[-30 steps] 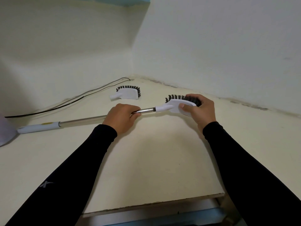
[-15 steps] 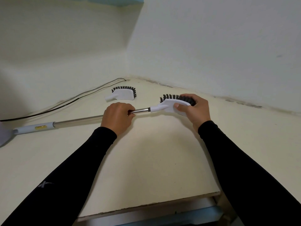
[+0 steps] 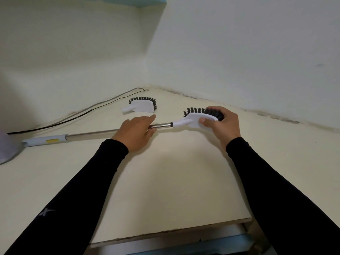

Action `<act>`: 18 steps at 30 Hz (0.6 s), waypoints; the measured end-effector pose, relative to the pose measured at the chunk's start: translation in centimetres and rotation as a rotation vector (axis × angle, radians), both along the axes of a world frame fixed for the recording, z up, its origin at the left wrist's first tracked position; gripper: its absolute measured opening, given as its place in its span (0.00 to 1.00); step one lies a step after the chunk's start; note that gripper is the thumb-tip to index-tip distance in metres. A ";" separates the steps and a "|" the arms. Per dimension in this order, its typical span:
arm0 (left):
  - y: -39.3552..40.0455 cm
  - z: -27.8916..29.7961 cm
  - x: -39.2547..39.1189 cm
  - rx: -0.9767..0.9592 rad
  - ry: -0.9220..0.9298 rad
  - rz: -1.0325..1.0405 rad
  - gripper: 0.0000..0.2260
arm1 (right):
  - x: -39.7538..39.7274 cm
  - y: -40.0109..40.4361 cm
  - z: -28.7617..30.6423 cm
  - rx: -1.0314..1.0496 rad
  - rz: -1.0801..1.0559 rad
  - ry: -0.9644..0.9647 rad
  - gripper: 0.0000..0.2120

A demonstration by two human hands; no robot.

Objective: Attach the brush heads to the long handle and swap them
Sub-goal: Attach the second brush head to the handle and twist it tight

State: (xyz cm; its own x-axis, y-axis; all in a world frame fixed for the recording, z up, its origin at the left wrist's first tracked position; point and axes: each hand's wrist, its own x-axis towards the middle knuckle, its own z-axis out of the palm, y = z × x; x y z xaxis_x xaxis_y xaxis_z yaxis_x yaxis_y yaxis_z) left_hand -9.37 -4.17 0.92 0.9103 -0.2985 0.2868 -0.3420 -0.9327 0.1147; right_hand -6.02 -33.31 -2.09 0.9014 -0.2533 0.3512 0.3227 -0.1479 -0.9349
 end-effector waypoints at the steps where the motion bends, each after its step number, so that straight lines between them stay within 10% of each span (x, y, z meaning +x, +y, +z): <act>1: 0.1 0.1 -0.1 0.055 0.026 -0.001 0.12 | 0.0 0.0 0.0 0.003 0.002 -0.005 0.17; 18: -0.2 0.2 -0.5 -0.084 -0.177 0.109 0.07 | -0.4 0.1 0.1 0.011 0.004 0.012 0.17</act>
